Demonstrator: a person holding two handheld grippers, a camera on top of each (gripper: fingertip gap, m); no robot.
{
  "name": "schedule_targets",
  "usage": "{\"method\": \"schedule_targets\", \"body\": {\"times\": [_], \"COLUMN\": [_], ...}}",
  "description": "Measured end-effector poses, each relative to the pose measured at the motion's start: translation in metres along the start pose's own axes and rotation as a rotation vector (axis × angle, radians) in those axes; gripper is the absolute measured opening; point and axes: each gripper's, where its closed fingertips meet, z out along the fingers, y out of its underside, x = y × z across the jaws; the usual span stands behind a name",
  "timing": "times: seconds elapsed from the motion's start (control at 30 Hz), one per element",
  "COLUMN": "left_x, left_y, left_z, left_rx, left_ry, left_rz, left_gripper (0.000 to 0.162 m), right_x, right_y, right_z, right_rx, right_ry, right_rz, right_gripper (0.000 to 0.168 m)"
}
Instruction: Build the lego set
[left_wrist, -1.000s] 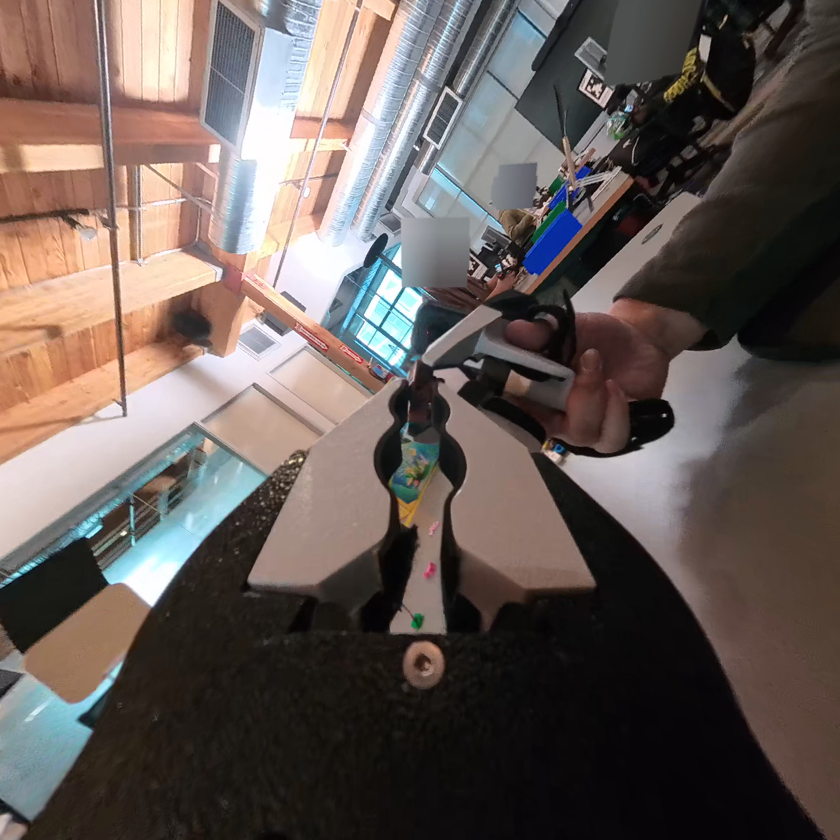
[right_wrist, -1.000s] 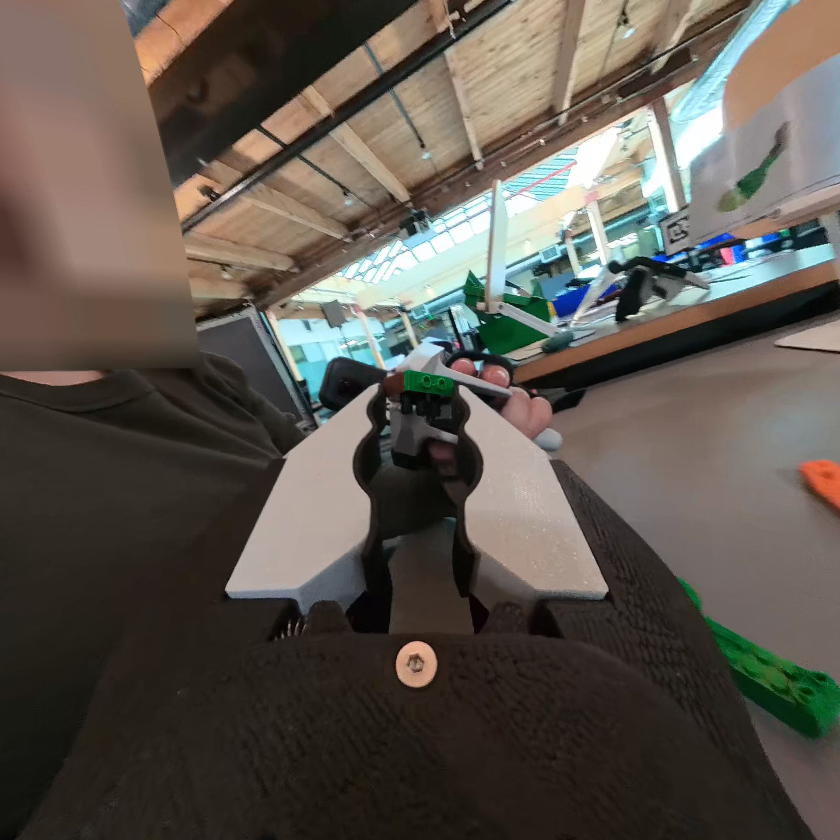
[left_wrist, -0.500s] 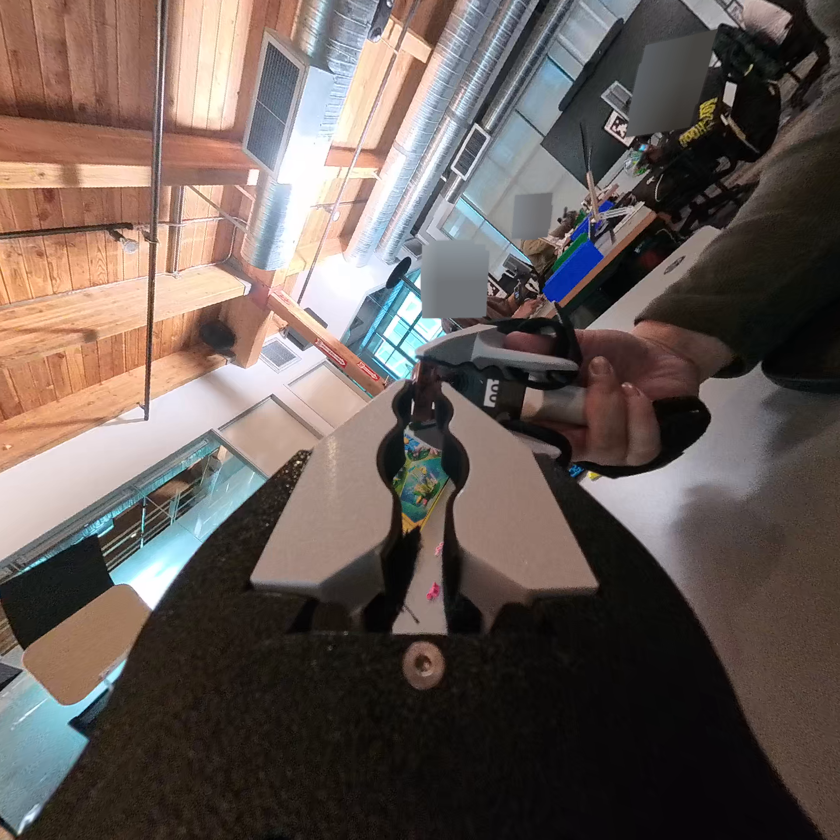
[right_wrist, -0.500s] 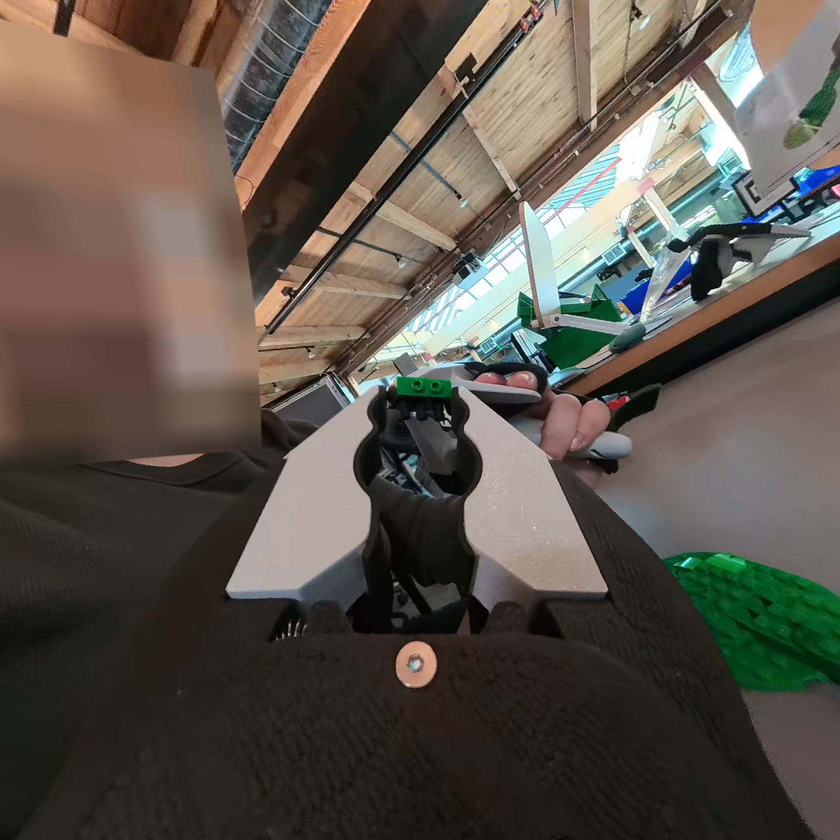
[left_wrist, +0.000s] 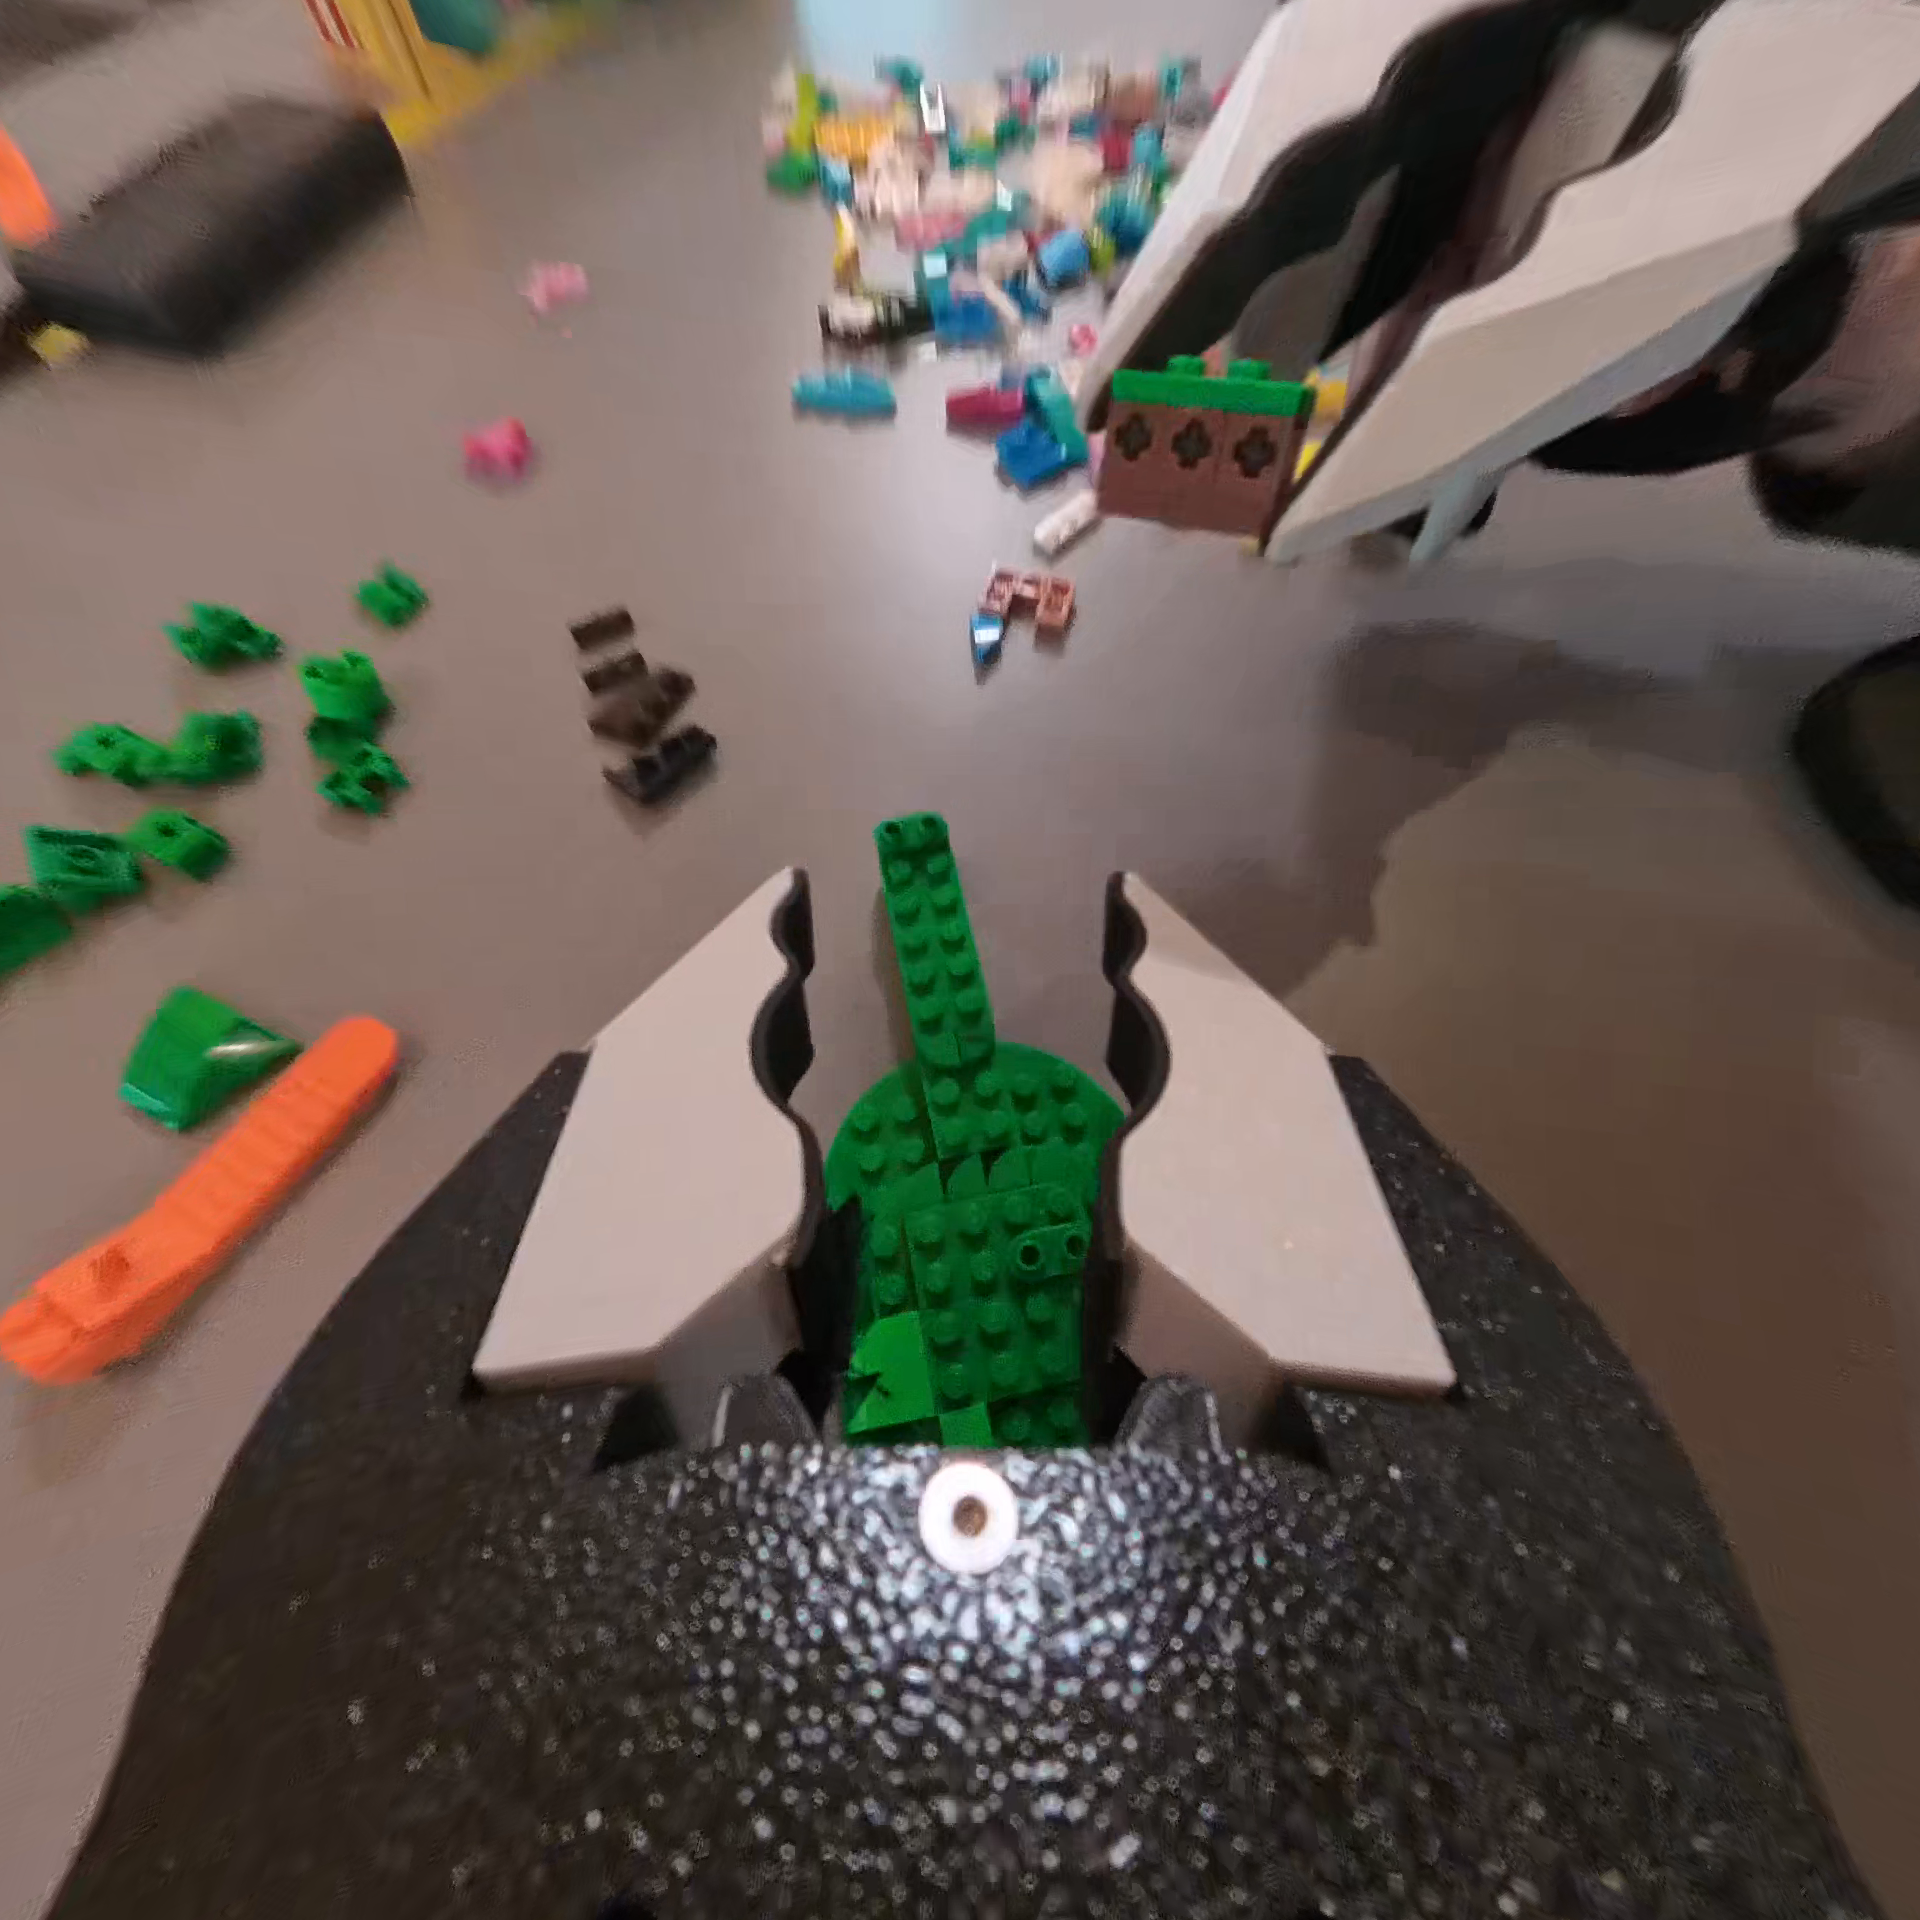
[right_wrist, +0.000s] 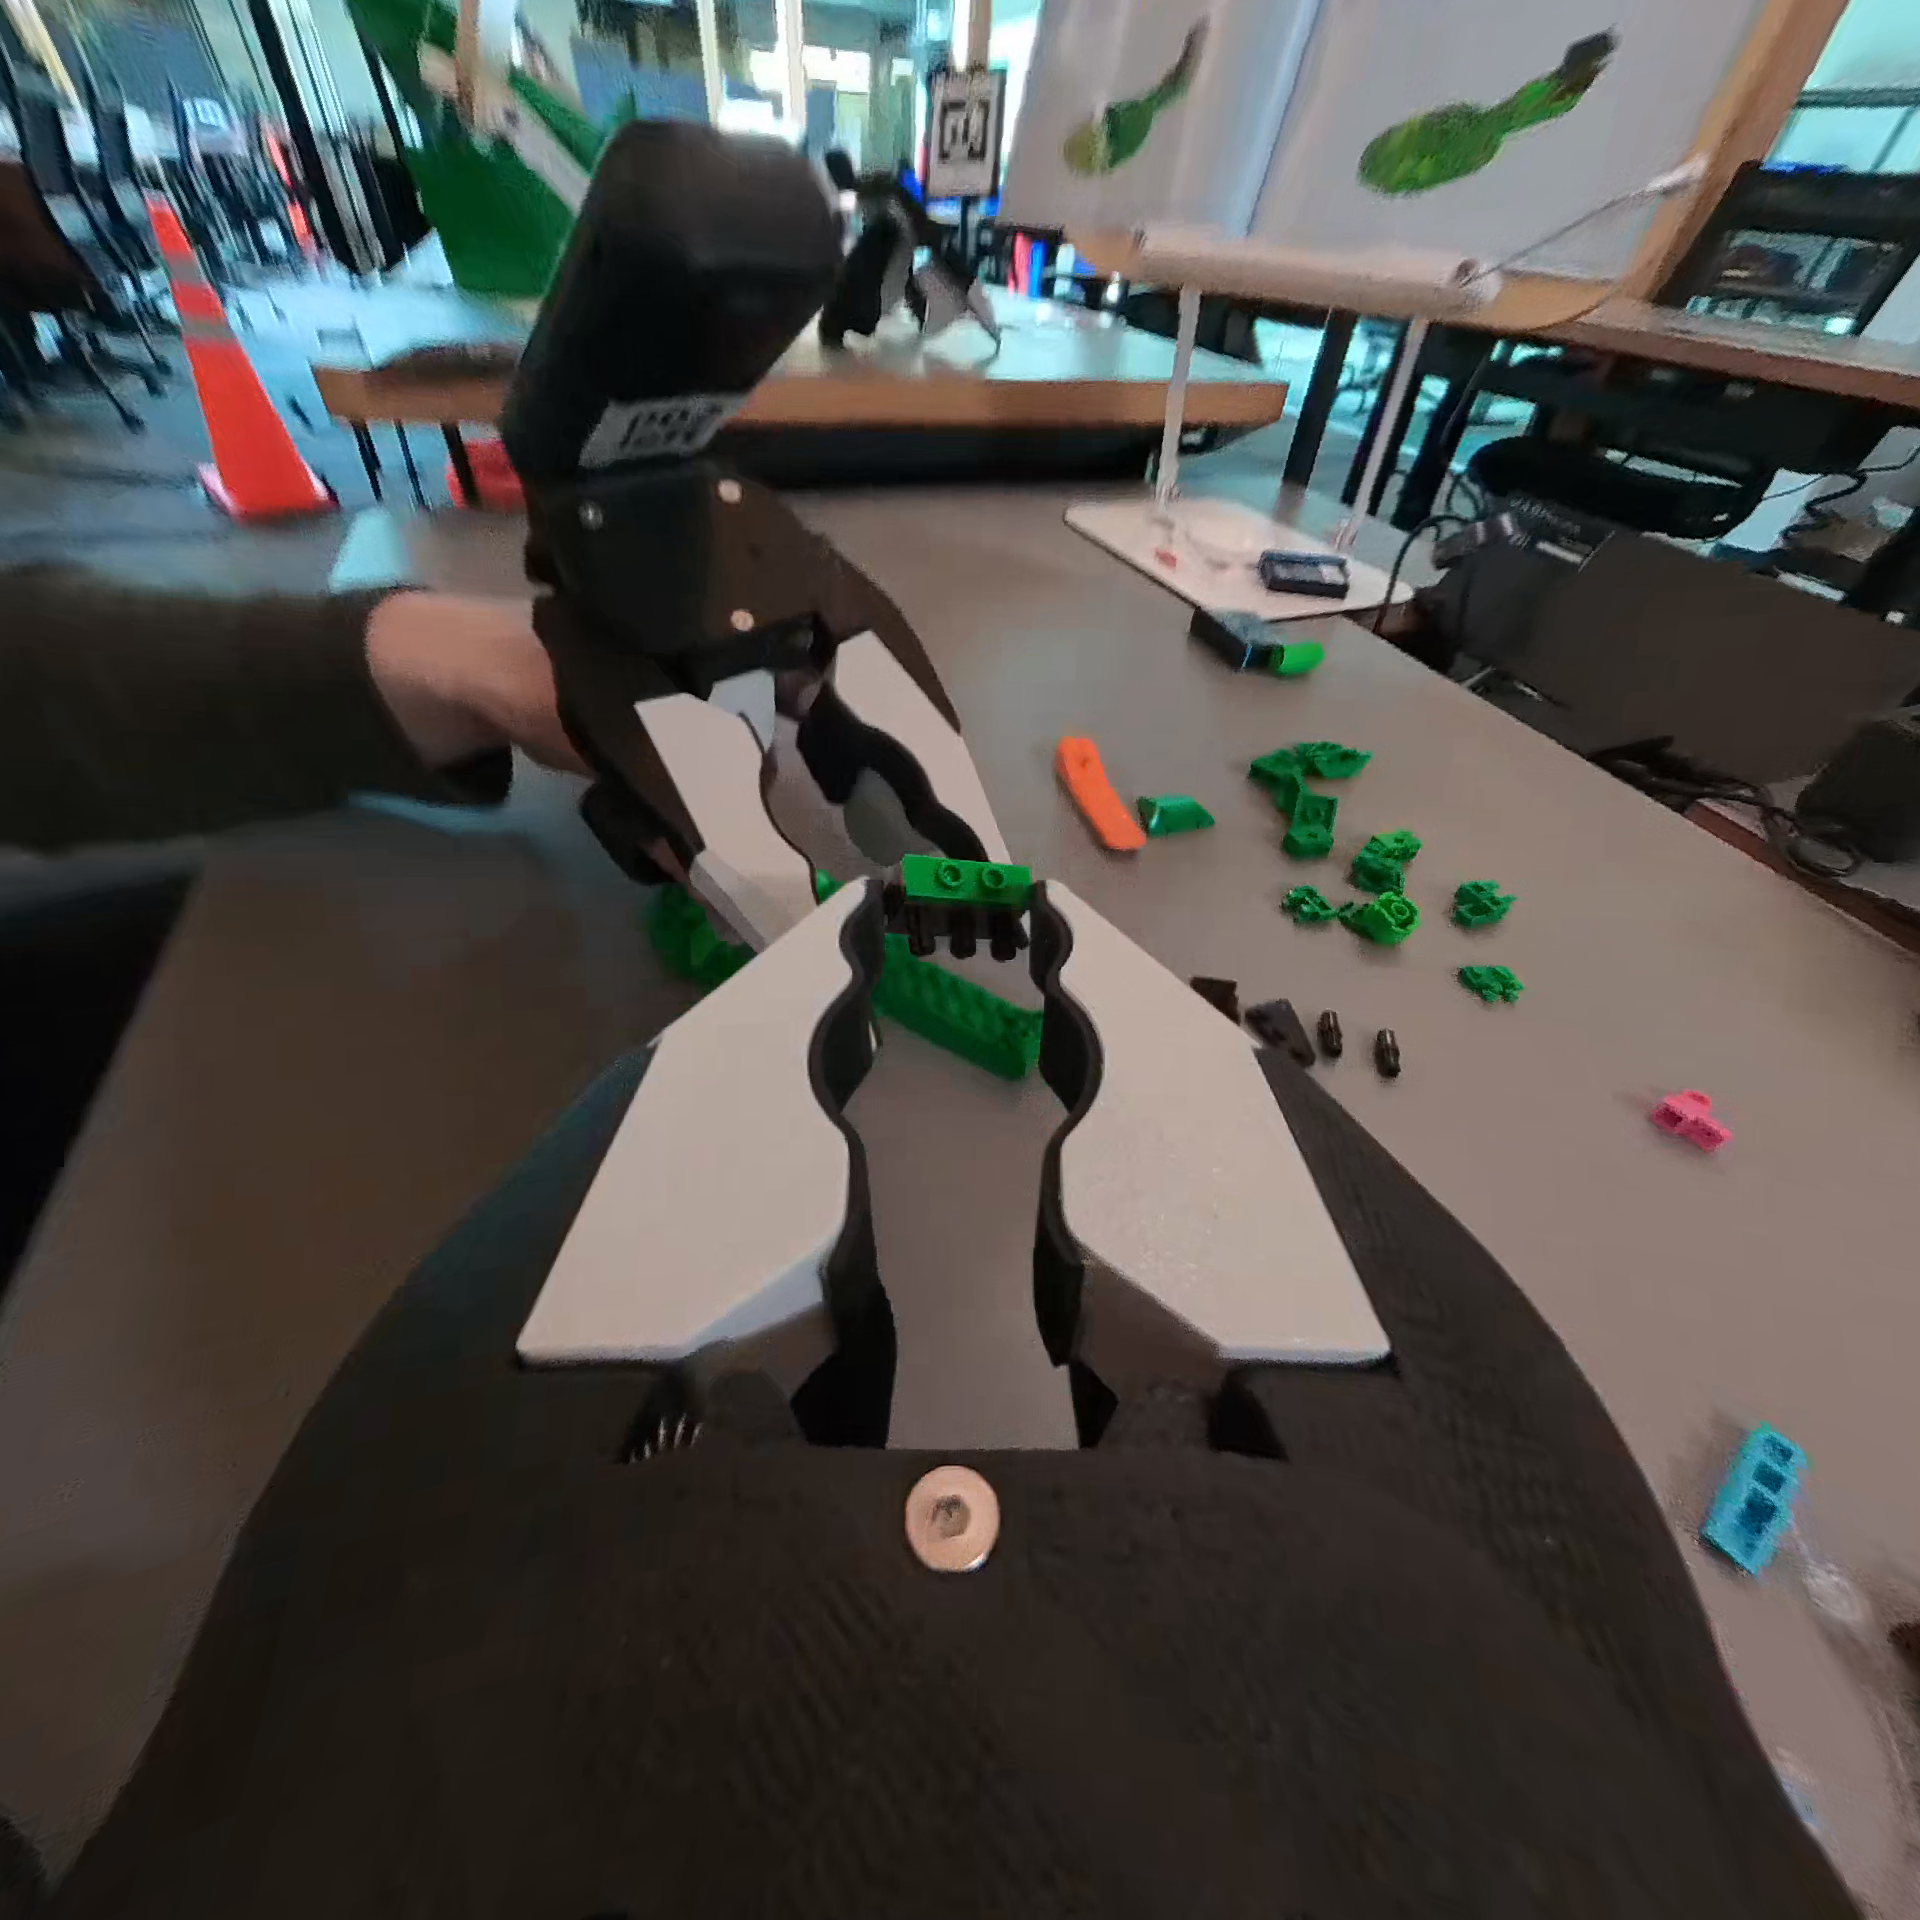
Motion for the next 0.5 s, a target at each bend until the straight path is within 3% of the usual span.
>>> {"method": "schedule_targets", "body": {"times": [0.17, 0.4, 0.5], "left_x": [0.001, 0.001, 0.005], "left_y": [0.019, 0.021, 0.020], "left_z": [0.015, 0.014, 0.009], "left_rx": [-0.164, -0.162, -0.150], "left_ry": [-0.013, 0.025, 0.066], "left_rz": [0.000, -0.005, 0.061], "left_gripper": [0.052, 0.050, 0.037], "right_x": [-0.006, -0.005, -0.004], "right_y": [0.019, 0.024, 0.024], "right_z": [0.008, 0.012, 0.013], "right_rx": [-0.114, -0.143, -0.145], "right_ry": [0.001, 0.039, 0.049], "right_rz": [-0.141, -0.220, -0.236], "right_gripper": [0.027, 0.027, 0.027]}}
